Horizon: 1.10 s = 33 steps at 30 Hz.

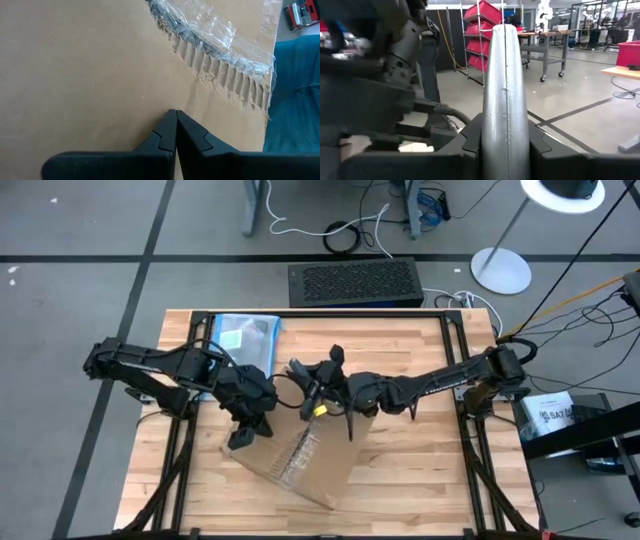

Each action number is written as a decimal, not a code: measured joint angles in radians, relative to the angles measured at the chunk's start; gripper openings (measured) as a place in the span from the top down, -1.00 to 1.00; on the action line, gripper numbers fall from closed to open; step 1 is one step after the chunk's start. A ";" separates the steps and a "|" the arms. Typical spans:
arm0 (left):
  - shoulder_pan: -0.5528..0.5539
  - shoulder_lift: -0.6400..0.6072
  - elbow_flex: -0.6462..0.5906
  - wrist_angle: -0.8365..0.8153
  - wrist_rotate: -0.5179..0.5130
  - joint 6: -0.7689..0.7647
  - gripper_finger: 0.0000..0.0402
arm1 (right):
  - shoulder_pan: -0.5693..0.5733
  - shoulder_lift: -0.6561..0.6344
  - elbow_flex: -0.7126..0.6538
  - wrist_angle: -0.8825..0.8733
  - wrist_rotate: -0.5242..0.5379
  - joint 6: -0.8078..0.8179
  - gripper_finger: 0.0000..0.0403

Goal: Unpack boxes
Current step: Break down box until it is fully flat

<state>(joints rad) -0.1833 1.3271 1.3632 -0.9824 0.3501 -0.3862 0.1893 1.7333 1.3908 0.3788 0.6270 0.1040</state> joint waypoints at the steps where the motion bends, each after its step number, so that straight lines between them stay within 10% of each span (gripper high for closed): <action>1: 0.000 -0.002 0.000 0.003 0.000 0.000 0.95 | -0.001 -0.005 0.000 0.010 0.000 -0.006 0.69; 17: 0.002 -0.126 -0.004 0.230 -0.140 -0.047 0.95 | -0.048 -0.132 0.000 0.336 -0.151 -0.037 0.69; 33: 0.070 -0.280 0.000 0.816 -0.429 0.074 0.95 | 0.008 -0.235 0.001 0.126 -0.226 0.090 0.69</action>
<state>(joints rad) -0.1131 1.0468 1.3632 -0.1664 -0.0790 -0.3121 0.1978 1.4982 1.3914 0.5045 0.4011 0.1936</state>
